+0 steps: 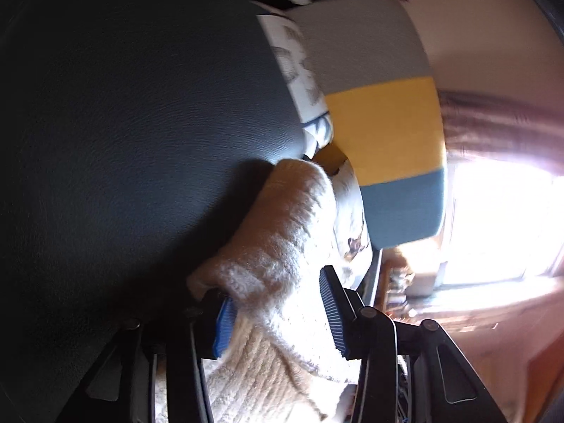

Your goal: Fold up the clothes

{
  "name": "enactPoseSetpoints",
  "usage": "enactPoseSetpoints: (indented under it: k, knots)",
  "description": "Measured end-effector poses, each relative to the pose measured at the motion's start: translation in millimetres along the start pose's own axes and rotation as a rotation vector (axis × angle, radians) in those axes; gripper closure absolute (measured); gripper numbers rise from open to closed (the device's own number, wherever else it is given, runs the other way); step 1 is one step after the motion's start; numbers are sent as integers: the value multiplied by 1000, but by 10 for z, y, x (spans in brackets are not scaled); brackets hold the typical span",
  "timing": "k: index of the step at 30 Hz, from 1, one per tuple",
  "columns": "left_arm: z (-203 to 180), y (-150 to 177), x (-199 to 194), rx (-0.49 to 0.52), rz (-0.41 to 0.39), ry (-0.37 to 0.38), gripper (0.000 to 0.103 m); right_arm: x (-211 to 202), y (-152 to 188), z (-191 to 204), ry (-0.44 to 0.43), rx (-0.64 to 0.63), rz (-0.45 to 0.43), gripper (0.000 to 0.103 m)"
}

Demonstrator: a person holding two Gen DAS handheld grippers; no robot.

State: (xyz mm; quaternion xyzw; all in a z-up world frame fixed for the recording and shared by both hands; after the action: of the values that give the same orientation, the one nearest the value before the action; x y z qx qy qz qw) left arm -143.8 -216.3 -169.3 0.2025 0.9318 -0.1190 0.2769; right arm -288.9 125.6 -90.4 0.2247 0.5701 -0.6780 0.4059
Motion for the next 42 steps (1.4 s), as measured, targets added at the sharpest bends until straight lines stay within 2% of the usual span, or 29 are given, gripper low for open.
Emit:
enactPoseSetpoints:
  k: [3, 8, 12, 14, 18, 20, 22, 24, 25, 27, 31, 33, 34, 35, 36, 39, 42]
  knots:
    - [-75, 164, 57, 94, 26, -38, 59, 165, 278, -369, 9, 92, 50, 96]
    - [49, 316, 105, 94, 61, -67, 59, 338, 690, -816, -49, 251, 94, 96]
    - [16, 318, 76, 113, 41, -80, 61, 306, 747, -918, -110, 309, 62, 96]
    - [-43, 290, 109, 181, 18, -136, 63, 248, 744, -931, -112, 309, 38, 96]
    - [-17, 419, 140, 246, 59, -128, 63, 262, 816, -1006, -120, 339, 40, 96]
    - [48, 330, 86, 198, 78, -80, 62, 248, 813, -1008, -121, 338, 39, 96]
    - [166, 221, 56, 75, 99, 3, 58, 229, 806, -1006, -120, 335, 37, 96]
    - [265, 169, 28, -62, 112, 87, 58, 147, 752, -1000, -105, 315, 15, 96]
    - [303, 135, -8, -97, 106, 110, 58, 103, 722, -997, -97, 304, 2, 96]
    - [346, 71, -107, -104, 85, 122, 58, 14, 663, -990, -81, 283, -22, 96]
    - [463, 58, -321, -102, 108, 125, 58, 166, 773, -1117, -8, 267, 51, 96]
    - [560, 20, -466, -101, 90, 103, 58, 144, 814, -1175, -8, 287, 37, 96]
    - [607, -7, -542, -94, 71, 85, 58, 99, 804, -1176, -3, 289, 19, 95]
    - [604, -6, -556, -88, 55, 71, 57, 49, 788, -1171, 5, 288, 0, 87]
    - [600, 1, -536, -82, 60, 56, 53, 5, 763, -1146, -14, 290, -17, 78]
    - [619, 34, -431, -103, 126, 53, 52, -7, 732, -1013, -178, 351, -5, 77]
    - [584, 113, -283, -155, 192, 91, 52, 33, 817, -996, -384, 530, 6, 75]
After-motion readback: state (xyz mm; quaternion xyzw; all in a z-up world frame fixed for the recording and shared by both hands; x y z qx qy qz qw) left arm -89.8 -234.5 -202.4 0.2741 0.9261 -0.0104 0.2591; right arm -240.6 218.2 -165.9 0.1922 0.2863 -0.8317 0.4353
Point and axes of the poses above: each gripper's, at about its wrist camera, not at the fingertips, and x roughly the way its jaws point, z to its left, y to its underside, the point moved 6 cm from there along x, roughly the way its jaws point, and after that the axes turned 2 degrees about -y, right-handed, at the moved point
